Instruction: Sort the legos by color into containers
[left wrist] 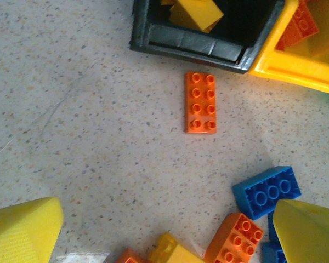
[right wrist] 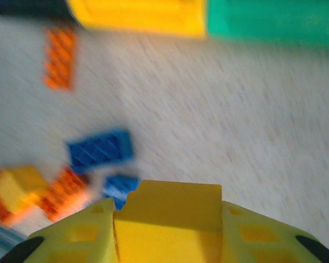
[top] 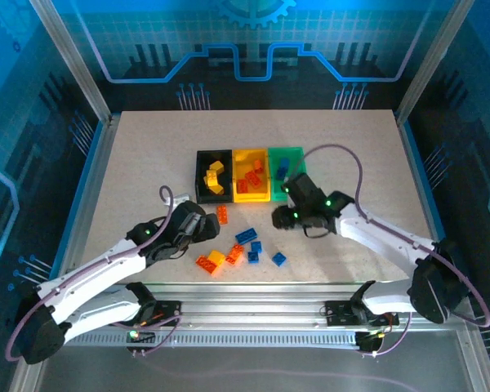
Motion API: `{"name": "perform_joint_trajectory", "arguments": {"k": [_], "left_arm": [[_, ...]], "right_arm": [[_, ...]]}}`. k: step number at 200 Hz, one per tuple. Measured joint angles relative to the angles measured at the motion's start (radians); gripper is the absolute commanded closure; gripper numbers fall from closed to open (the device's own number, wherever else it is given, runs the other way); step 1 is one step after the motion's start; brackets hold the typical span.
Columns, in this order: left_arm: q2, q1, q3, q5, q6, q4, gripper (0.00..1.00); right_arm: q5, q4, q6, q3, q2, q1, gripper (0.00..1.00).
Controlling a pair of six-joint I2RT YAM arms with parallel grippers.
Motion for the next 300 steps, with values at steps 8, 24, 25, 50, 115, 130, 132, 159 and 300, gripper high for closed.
{"name": "perform_joint_trajectory", "arguments": {"k": [8, 24, 25, 50, 115, 130, 132, 159, 300], "left_arm": [[-0.011, 0.0, -0.005, -0.004, -0.007, -0.013, 0.01], [-0.023, 0.0, -0.006, -0.01, -0.013, -0.034, 0.01], [-0.023, 0.0, -0.006, -0.011, -0.013, -0.035, 0.01], [-0.028, 0.002, -0.007, -0.014, -0.016, -0.056, 0.01], [-0.031, 0.011, -0.05, 0.026, -0.015, -0.063, 0.01], [-0.031, 0.014, -0.051, 0.042, -0.014, -0.063, 0.01], [-0.031, 0.014, -0.051, 0.043, -0.014, -0.063, 0.01], [-0.029, 0.014, -0.051, 0.075, -0.006, -0.058, 0.01], [0.365, 0.008, 0.043, 0.093, 0.126, 0.113, 0.19]], "right_arm": [[-0.003, 0.015, -0.008, 0.072, 0.046, 0.001, 0.69], [-0.008, 0.039, -0.023, 0.211, 0.164, 0.004, 0.69], [-0.007, 0.039, -0.022, 0.217, 0.169, 0.004, 0.69], [-0.021, 0.063, -0.035, 0.43, 0.395, 0.013, 0.69], [-0.021, 0.008, -0.051, 0.896, 0.833, 0.066, 0.61], [-0.017, -0.013, -0.046, 0.95, 0.882, 0.066, 0.51], [-0.015, -0.014, -0.049, 0.956, 0.886, 0.066, 0.5], [-0.011, -0.026, -0.048, 1.019, 0.937, 0.065, 0.31], [-0.019, 0.251, 0.037, 0.36, 0.334, 0.01, 0.28]]}}
